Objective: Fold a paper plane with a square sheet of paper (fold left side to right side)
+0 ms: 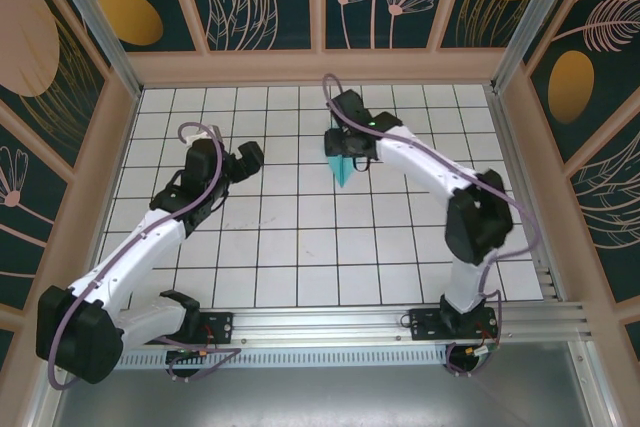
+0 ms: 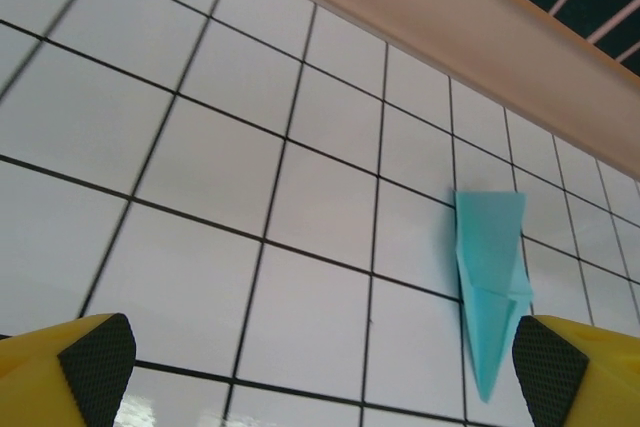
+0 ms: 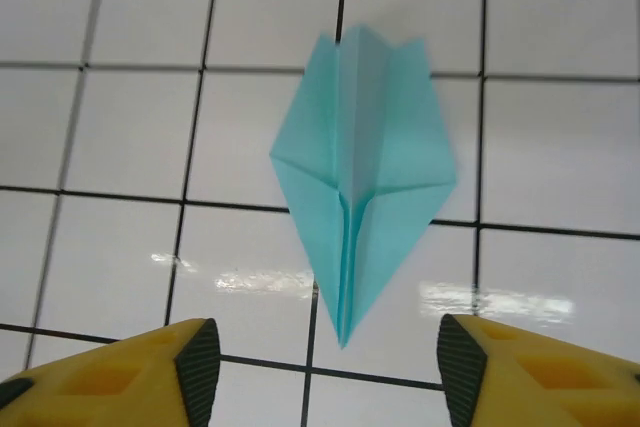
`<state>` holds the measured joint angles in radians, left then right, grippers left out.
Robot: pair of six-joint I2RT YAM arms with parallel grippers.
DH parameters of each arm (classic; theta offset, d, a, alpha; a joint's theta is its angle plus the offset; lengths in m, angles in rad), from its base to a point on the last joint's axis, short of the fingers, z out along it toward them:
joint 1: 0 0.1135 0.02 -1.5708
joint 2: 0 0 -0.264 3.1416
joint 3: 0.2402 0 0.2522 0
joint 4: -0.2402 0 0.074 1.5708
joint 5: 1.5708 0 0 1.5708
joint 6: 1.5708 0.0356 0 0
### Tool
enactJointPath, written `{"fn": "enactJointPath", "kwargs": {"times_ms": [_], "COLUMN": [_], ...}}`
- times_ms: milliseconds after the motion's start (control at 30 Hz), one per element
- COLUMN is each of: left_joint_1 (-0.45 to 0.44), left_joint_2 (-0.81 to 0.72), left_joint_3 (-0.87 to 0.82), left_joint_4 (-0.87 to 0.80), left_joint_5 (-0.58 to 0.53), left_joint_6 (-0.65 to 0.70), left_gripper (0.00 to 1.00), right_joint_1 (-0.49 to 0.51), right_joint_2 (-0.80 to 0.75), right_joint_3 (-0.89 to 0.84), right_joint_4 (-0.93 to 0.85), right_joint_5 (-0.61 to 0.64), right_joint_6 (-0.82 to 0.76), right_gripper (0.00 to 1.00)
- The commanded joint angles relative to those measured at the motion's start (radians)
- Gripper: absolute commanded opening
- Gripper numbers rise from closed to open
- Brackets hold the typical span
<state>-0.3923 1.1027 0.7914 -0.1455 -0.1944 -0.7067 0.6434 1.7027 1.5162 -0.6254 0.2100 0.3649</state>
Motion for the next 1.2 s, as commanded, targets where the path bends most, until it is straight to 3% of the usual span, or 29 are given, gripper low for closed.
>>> {"fn": "enactJointPath", "kwargs": {"times_ms": [0, 167, 233, 367, 500, 633, 800, 933, 1167], "left_joint_1": [0.012, 0.012, 0.012, 0.012, 0.012, 0.017, 0.090, 0.173, 0.245], "left_joint_2": [-0.083, -0.233, -0.292, -0.356, -0.327, -0.225, -0.103, -0.018, 0.131], "left_joint_3": [-0.034, -0.123, -0.187, -0.294, -0.383, -0.422, -0.512, -0.574, -0.605], "left_joint_4": [0.062, 0.153, 0.232, 0.386, 0.551, 0.639, 0.812, 0.958, 1.148], "left_joint_5": [-0.140, -0.318, -0.380, -0.491, -0.569, -0.576, -0.501, -0.371, -0.276], "left_joint_6": [0.067, 0.151, 0.204, 0.319, 0.508, 0.635, 0.603, 0.596, 0.607], "left_gripper": [0.99, 0.98, 0.99, 0.98, 0.99, 0.99, 0.99, 0.98, 0.99], "right_joint_1": [-0.018, -0.087, -0.137, -0.290, -0.449, -0.556, -0.651, -0.659, -0.659], "right_joint_2": [-0.157, -0.423, -0.535, -0.685, -0.743, -0.718, -0.610, -0.503, -0.283], "right_joint_3": [-0.107, -0.354, -0.473, -0.681, -0.870, -1.052, -1.187, -1.255, -1.232], "right_joint_4": [0.031, 0.194, 0.286, 0.452, 0.632, 0.870, 1.157, 1.414, 1.674], "right_joint_5": [0.096, 0.205, 0.224, 0.167, 0.128, 0.117, 0.060, 0.000, -0.096], "right_joint_6": [-0.055, -0.095, -0.100, -0.112, -0.187, -0.244, -0.239, -0.263, -0.318], "right_gripper": [0.66, 0.83, 0.97, 0.99, 0.99, 0.99, 0.99, 0.99, 0.99]}}
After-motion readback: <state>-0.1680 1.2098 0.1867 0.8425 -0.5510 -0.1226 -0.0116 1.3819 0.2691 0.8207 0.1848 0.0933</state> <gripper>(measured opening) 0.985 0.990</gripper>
